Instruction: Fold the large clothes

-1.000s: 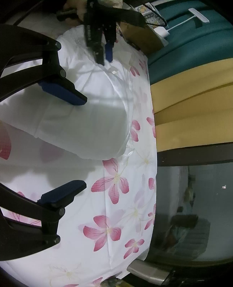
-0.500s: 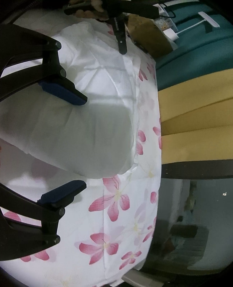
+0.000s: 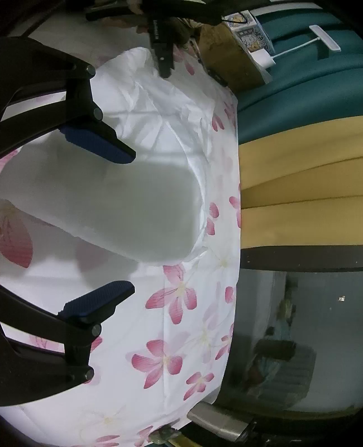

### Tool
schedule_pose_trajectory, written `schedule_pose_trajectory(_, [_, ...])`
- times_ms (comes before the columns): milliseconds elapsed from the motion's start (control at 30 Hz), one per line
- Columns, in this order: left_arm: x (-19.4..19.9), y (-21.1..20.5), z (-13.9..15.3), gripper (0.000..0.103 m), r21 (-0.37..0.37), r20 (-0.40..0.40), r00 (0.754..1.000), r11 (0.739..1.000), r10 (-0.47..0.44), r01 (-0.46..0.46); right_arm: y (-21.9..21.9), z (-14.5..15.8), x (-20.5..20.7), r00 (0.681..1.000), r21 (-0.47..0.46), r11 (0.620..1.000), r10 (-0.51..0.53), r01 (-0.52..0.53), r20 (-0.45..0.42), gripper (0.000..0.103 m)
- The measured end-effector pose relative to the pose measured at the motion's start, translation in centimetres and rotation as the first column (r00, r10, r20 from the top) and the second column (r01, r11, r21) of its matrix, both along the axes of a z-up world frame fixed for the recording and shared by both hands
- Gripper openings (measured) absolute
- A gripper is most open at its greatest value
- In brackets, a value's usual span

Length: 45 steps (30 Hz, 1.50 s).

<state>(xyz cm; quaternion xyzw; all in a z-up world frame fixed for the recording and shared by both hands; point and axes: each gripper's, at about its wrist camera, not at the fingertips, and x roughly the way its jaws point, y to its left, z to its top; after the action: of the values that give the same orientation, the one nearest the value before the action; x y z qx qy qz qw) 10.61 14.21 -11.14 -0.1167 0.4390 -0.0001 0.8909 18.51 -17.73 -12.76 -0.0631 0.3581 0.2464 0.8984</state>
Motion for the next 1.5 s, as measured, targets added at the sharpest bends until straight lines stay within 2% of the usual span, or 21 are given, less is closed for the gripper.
schedule_pose_trajectory(300, [-0.6,-0.6,0.0,0.059,-0.025,-0.026,0.999,0.999,-0.023,0.022,-1.9,-0.2,-0.8,1.0,0.005,1.0,-0.019,0.019,-0.009,0.086])
schedule_pose_trajectory(500, [0.8,-1.1,-0.2,0.065,-0.079,-0.021,0.998,0.995,-0.064,0.063,-3.0,0.5,-0.4,0.999,0.075,0.997,-0.022,0.025,-0.039,0.086])
schedule_pose_trajectory(633, [1.9,-1.6,-0.4,0.068,-0.131,0.005,0.995,0.986,-0.104,0.104,-3.1,0.5,0.2,0.998,0.118,0.993,-0.008,0.014,-0.056,0.086])
schedule_pose_trajectory(733, [2.5,-1.9,-0.5,0.068,-0.205,0.013,0.988,0.967,-0.151,0.15,-2.8,-0.4,1.2,0.997,0.113,0.993,-0.006,0.015,-0.079,0.086])
schedule_pose_trajectory(867, [3.5,-2.9,-0.6,0.068,-0.216,0.014,0.979,0.955,-0.205,0.203,-2.4,-1.6,2.5,0.99,0.169,0.986,0.034,-0.01,-0.135,0.086])
schedule_pose_trajectory(933, [3.9,-3.1,-0.7,0.068,-0.234,0.017,0.974,0.947,-0.224,0.222,-1.9,-2.1,3.1,0.988,0.169,0.985,0.037,-0.011,-0.15,0.086])
schedule_pose_trajectory(1100, [5.0,-4.0,-0.7,0.082,-0.269,0.023,0.964,0.927,-0.265,0.261,-0.7,-3.5,4.4,0.978,0.17,0.985,0.065,-0.031,-0.196,0.085])
schedule_pose_trajectory(1200, [5.7,-5.0,-0.7,0.083,-0.264,0.018,0.96,0.924,-0.281,0.275,-0.2,-4.3,4.6,0.974,0.173,0.984,0.085,-0.049,-0.208,0.08])
schedule_pose_trajectory(1367, [6.6,-6.3,-0.9,0.083,-0.3,0.026,0.95,0.905,-0.31,0.303,0.9,-4.2,4.2,0.98,0.125,0.99,0.09,-0.068,-0.18,0.072])
schedule_pose_trajectory(1500, [7.2,-7.9,-0.9,0.083,-0.264,0.017,0.945,0.91,-0.327,0.319,0.9,-4.3,4.2,0.98,0.119,0.99,0.094,-0.074,-0.174,0.069])
